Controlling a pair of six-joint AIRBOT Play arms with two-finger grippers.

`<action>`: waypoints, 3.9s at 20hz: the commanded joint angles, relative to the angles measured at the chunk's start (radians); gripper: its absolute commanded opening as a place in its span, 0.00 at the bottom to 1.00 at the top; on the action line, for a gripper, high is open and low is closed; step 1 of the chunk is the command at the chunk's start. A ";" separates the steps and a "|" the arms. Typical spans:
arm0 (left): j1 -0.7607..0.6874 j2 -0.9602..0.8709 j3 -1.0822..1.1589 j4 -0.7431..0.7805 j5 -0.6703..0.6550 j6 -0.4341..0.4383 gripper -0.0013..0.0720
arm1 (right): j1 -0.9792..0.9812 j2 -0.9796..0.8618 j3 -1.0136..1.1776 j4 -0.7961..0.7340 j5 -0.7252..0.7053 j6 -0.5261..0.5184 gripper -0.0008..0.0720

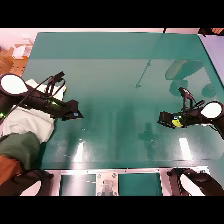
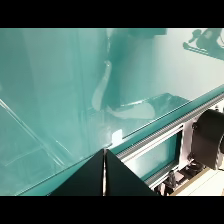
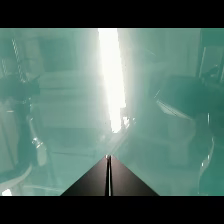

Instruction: Fold the shirts.

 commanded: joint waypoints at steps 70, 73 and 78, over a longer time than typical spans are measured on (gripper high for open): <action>-0.258 -0.545 0.640 0.052 0.325 0.238 0.87 | -0.040 -0.001 0.170 -0.004 -0.047 -0.050 0.61; -0.105 -0.544 0.690 0.055 0.224 0.236 0.87 | -0.109 0.000 0.144 -0.002 0.046 -0.047 0.62; 0.103 -0.559 0.620 0.056 0.111 0.237 0.87 | -0.010 -0.001 -0.158 0.276 -0.016 -0.053 0.69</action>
